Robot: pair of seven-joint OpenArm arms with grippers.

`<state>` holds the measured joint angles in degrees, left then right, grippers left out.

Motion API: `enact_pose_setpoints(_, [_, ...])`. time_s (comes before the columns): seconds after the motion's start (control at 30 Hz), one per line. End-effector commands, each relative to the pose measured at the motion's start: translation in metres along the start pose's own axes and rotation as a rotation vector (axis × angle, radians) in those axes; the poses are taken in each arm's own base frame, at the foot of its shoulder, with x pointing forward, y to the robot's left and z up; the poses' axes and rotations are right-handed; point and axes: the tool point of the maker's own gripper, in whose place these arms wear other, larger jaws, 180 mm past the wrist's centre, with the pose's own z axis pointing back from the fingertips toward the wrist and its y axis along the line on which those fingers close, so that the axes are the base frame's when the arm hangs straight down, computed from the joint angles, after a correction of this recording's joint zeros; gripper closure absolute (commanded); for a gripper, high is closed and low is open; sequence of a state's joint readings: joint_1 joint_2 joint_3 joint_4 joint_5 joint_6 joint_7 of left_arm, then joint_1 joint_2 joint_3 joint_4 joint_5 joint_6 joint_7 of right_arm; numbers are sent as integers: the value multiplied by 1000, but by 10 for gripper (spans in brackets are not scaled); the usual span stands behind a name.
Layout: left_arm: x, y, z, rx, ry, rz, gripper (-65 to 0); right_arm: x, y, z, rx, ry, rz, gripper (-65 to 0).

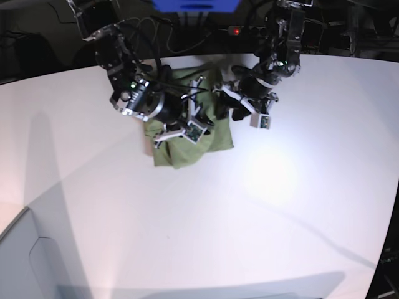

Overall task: Fold the T-shirt properly
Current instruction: 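Lift the strip end with the right gripper and fold it onto the stack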

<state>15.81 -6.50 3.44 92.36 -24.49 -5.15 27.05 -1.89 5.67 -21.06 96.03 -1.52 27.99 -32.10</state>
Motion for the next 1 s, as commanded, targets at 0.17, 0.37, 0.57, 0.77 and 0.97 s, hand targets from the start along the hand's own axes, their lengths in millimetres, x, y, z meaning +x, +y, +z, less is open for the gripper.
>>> enact_pose_setpoints(0.17, [-3, 1, 1, 6, 18, 0, -277, 7, -8, -14, 17, -48, -22, -1])
enact_pose_setpoints(0.37, [1, 1, 0, 5, 11, -3, -277, -1, -16, -17, 11, -25, -30, -1])
enact_pose_setpoints(0.57, [5, -2, 2, 0, 0, -9, -277, -5, -19, -14, 6, -9, -19, -31])
enact_pose_setpoints(0.77, [18, -7, 14, -11, -37, -41, -277, 5, -16, 0, -4, -48, 12, -299])
enact_pose_setpoints(0.97, [35, -16, 38, -28, -86, -105, -277, 27, -35, 44, -132, -145, 4, -429])
